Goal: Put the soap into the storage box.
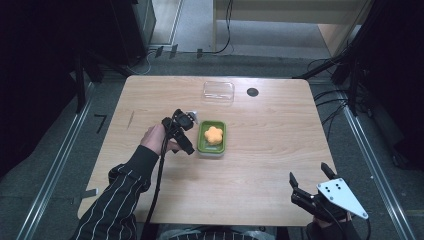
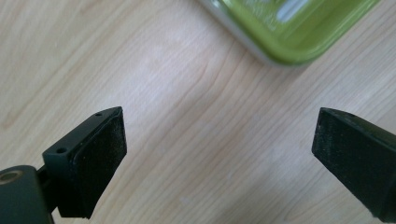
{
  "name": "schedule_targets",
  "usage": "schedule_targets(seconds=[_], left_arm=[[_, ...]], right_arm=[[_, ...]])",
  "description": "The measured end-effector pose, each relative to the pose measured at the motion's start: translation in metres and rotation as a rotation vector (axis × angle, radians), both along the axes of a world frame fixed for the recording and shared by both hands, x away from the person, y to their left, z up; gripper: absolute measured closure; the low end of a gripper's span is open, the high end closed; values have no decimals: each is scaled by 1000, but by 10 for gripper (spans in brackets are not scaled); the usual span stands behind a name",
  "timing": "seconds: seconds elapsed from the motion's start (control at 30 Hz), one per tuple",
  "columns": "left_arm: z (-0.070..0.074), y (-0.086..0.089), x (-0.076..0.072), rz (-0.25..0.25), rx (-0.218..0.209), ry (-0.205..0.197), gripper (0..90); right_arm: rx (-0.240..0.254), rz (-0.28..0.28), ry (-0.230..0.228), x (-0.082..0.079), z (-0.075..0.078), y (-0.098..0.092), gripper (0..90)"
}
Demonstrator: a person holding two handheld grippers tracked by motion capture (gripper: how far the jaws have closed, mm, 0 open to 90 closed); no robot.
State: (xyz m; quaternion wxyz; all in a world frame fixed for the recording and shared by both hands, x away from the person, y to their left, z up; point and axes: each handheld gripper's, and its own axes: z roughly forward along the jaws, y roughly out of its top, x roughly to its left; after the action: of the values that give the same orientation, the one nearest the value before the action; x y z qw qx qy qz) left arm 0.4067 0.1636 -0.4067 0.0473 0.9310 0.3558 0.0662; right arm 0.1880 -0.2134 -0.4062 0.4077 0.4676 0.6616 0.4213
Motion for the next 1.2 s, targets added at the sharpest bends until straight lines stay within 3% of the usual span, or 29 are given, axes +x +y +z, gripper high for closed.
schedule_targets(seconds=[0.63,1.2], left_arm=[[-12,46,-39,98,3,23,31],[-24,73,-75,137,17,45,23]], right_arm=[[0,40,-2,9,0,7,130],[9,57,-5,13,1,10,130]])
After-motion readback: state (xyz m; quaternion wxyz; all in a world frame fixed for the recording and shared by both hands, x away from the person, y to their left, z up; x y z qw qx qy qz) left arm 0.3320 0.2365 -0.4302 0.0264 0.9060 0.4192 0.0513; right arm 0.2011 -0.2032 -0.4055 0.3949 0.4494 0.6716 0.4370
